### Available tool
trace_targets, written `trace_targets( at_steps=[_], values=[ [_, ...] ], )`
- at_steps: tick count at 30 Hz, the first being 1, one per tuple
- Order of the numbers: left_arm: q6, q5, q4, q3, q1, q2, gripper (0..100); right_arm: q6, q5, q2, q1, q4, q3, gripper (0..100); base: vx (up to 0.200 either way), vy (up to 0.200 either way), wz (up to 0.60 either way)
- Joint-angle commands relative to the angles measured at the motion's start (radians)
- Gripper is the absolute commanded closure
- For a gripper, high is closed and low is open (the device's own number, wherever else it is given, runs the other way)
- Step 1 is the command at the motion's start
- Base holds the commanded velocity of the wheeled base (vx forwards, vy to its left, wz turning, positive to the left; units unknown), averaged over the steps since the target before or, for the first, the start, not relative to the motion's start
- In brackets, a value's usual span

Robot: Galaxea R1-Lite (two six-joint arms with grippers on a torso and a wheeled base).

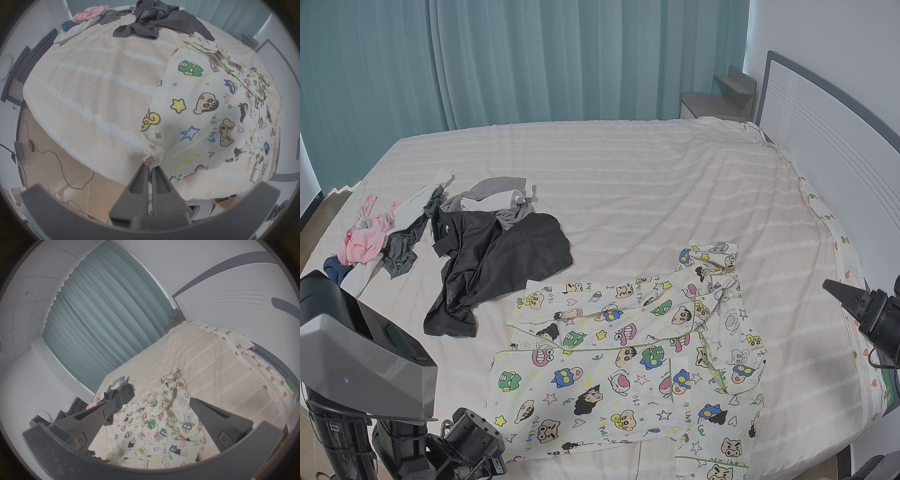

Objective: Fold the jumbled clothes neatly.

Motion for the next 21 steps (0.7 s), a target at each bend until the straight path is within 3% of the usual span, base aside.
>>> trace_targets(
  at_steps=[1, 9, 16, 17, 21],
  values=[
    [-0.001, 0.000, 0.022, 0.016, -0.045, -0.002, 100, -0.028, 0.003, 0.011, 0.005, 0.036, 0.034, 0, 0.000, 0.000, 0.00],
    [-0.001, -0.031, 0.119, 0.016, -0.065, -0.058, 100, -0.060, 0.035, 0.043, 0.003, 0.220, -0.035, 0, 0.000, 0.000, 0.00],
    [0.002, -0.033, 0.111, 0.015, -0.049, -0.064, 100, -0.152, 0.146, 0.230, -0.033, 0.260, -0.085, 0, 0.000, 0.000, 0.00],
    [-0.001, -0.033, 0.100, 0.013, -0.048, -0.061, 0, -0.162, 0.170, 0.276, -0.041, 0.260, -0.097, 0, 0.000, 0.000, 0.00],
    [-0.008, -0.028, 0.053, 0.016, -0.046, -0.055, 0, -0.169, 0.213, 0.420, -0.067, 0.256, -0.150, 0, 0.000, 0.000, 0.00]
  ],
)
